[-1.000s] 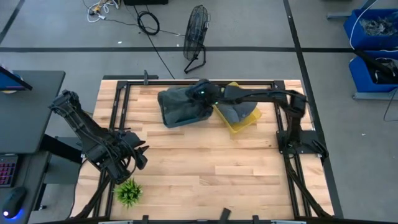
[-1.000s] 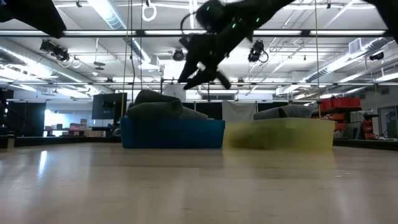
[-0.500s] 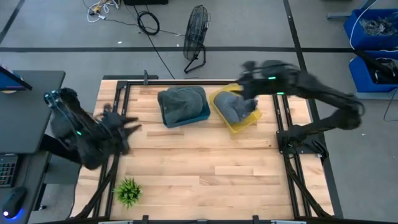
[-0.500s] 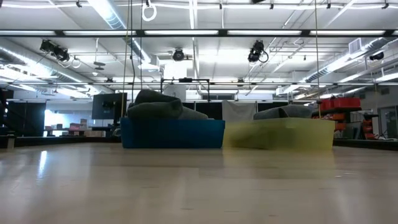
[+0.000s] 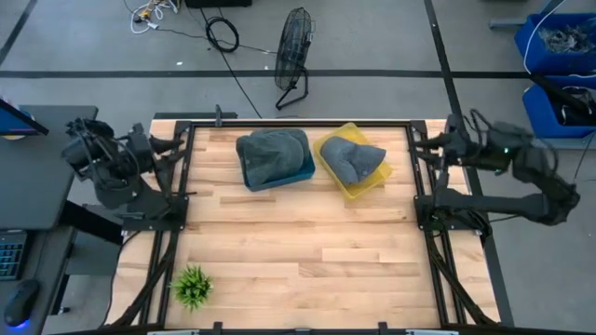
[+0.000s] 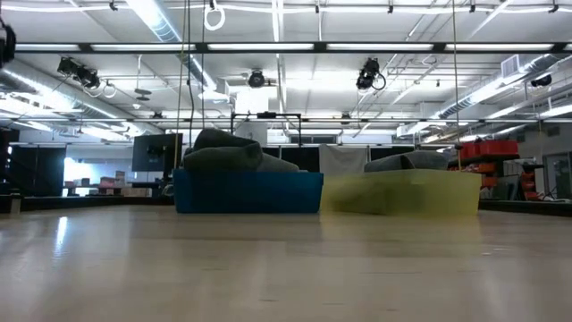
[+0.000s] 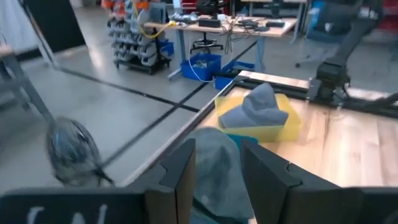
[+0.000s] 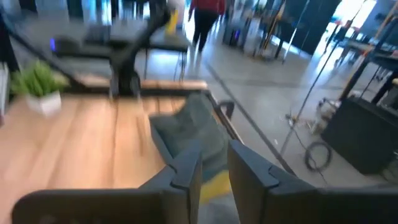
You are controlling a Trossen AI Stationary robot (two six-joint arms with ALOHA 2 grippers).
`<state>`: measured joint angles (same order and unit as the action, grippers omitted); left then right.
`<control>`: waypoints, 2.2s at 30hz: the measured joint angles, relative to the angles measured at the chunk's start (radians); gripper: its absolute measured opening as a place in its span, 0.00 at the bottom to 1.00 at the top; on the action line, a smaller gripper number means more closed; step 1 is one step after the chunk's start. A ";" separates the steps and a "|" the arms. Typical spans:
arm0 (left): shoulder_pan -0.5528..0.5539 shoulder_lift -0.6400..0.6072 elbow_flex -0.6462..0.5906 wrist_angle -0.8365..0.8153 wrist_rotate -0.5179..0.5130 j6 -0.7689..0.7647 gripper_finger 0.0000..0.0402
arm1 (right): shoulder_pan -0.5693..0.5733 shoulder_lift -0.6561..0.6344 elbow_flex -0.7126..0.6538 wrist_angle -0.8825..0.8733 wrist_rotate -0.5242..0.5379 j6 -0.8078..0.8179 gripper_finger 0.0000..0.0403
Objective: Pick & Place hat
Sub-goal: Return to Home Position
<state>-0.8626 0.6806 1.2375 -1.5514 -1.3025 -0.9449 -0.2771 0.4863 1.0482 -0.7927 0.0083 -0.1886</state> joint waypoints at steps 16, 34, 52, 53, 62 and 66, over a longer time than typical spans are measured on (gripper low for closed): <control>-0.125 -0.451 -0.800 0.773 0.142 0.026 0.32 | 0.000 -0.314 -0.621 0.461 0.001 0.165 0.20; 0.158 -0.452 -1.097 1.823 0.694 0.818 0.32 | -0.001 -0.486 -0.685 0.421 0.176 0.219 0.20; 0.605 -0.513 -1.097 1.648 0.773 0.930 0.32 | -0.001 -0.486 -0.836 0.572 0.080 0.242 0.20; 0.611 -0.535 -1.097 1.630 0.772 0.930 0.32 | -0.001 -0.486 -0.836 0.572 0.079 0.240 0.20; 0.648 -0.679 -1.136 1.580 0.879 0.925 0.32 | -0.001 -0.486 -0.910 0.647 0.077 0.237 0.20; 0.666 -0.676 -1.200 1.636 0.888 0.923 0.32 | -0.001 -0.486 -0.934 0.694 0.069 0.232 0.20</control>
<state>-0.1964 0.0043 0.0379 0.0845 -0.4145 -0.0219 -0.2783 0.0002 0.1139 -0.0986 0.0769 0.0437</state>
